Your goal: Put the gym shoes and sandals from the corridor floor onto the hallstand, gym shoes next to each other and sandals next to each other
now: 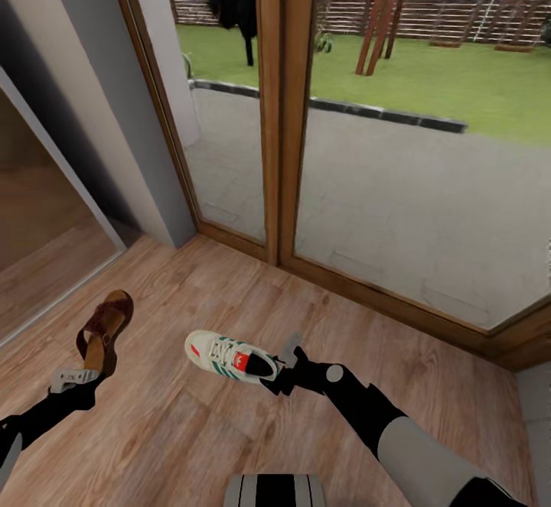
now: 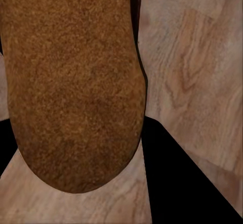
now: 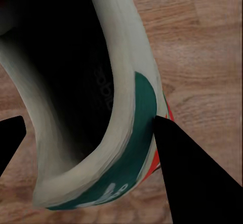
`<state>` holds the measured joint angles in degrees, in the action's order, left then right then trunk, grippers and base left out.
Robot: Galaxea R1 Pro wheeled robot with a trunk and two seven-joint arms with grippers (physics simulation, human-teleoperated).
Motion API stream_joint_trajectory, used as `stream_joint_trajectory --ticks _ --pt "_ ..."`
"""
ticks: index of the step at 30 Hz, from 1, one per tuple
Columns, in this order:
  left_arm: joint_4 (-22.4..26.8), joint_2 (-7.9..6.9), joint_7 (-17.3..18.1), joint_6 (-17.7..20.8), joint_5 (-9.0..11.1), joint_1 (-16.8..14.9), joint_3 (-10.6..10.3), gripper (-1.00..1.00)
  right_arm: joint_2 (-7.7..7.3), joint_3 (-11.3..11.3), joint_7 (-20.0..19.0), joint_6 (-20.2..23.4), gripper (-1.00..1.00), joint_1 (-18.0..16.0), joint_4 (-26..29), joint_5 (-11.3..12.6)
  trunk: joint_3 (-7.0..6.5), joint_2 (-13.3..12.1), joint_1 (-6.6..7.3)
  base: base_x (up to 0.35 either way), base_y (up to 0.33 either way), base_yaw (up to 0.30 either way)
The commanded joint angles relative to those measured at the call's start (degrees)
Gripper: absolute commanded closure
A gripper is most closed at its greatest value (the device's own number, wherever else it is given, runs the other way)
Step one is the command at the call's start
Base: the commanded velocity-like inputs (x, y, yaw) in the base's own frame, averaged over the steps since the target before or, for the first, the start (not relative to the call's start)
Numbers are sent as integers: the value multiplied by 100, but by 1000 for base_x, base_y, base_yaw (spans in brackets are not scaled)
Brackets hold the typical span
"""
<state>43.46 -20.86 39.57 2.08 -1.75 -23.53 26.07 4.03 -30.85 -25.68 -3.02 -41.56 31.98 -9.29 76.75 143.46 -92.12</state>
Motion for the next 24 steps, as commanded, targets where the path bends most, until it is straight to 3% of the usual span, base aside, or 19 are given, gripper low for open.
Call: stream_joint_trajectory --ticks 1,17,24 --pt "-12 3 33 -5 -31 -3 26 100 1 0 7 -30 100 -3 -5 -58 -28 0 3 0 0 -109" --pt "-125 21 11 -50 -28 -3 52 100 16 -8 19 -38 100 6 -146 -55 -525 -22 44 0 0 -116" --pt "-128 23 12 -50 -21 -3 56 100 25 -9 19 -78 100 5 -197 -55 -695 -261 175 0 0 -117"
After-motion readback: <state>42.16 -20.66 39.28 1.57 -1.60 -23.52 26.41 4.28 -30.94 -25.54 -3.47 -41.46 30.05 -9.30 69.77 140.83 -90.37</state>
